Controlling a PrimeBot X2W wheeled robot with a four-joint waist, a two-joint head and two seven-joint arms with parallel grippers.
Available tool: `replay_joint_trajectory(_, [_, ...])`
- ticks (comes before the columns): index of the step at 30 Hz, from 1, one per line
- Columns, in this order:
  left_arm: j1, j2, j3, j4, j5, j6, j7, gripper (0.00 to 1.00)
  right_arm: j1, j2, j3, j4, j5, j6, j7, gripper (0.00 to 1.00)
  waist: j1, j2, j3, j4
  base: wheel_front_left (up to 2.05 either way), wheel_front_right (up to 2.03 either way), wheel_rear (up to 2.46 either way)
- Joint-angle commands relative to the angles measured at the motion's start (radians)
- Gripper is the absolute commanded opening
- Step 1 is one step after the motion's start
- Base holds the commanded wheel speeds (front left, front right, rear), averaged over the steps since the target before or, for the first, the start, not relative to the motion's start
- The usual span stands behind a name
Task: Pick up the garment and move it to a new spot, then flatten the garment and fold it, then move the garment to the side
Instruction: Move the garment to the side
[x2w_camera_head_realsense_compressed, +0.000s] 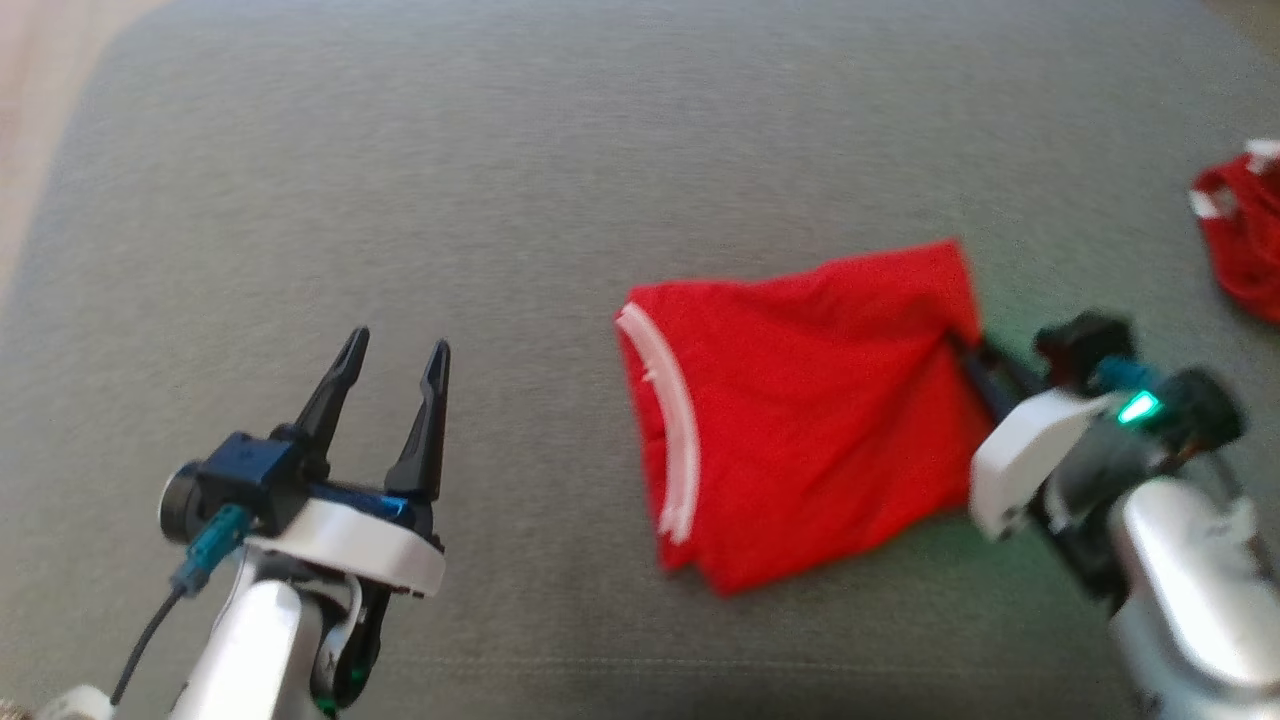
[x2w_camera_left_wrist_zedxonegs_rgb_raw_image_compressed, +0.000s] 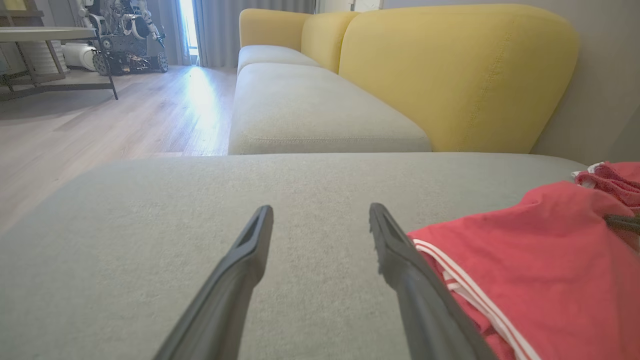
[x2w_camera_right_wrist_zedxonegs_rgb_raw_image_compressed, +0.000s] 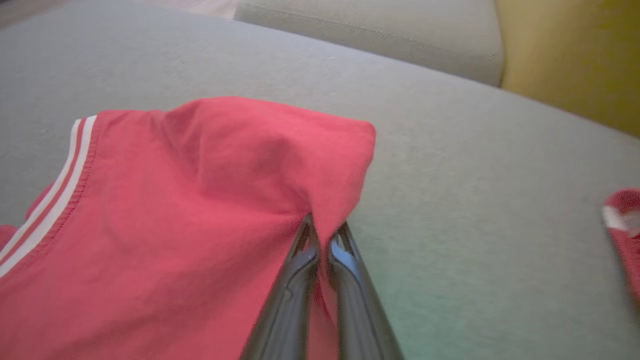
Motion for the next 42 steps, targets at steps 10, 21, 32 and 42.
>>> replay_joint_trajectory(10, [-0.085,0.044,0.015,-0.083,0.024,-0.009,0.005,1.00,-0.186,-0.168,-0.086,-0.026,-0.031,0.004,-0.023,0.00,0.0000,0.0000,0.080,-0.136,0.00,0.00,0.00])
replay_joint_trajectory(21, [-0.128,0.079,0.007,-0.127,0.030,-0.021,0.023,1.00,-0.332,-0.253,-0.269,0.023,-0.055,0.004,-0.050,0.00,0.0000,0.0000,0.168,-0.169,0.00,0.00,0.00])
replay_joint_trajectory(32, [-0.165,0.104,0.002,-0.149,0.031,-0.027,0.029,1.00,-0.400,-0.278,-0.378,0.013,-0.048,0.004,-0.075,0.00,0.0000,0.0000,0.241,-0.179,0.00,0.00,0.00])
replay_joint_trajectory(42, [-0.182,0.126,0.002,-0.162,0.028,-0.027,0.035,1.00,-0.412,-0.256,-0.436,0.014,-0.059,0.004,-0.106,0.22,0.0000,0.0000,0.281,-0.202,0.00,0.00,0.00])
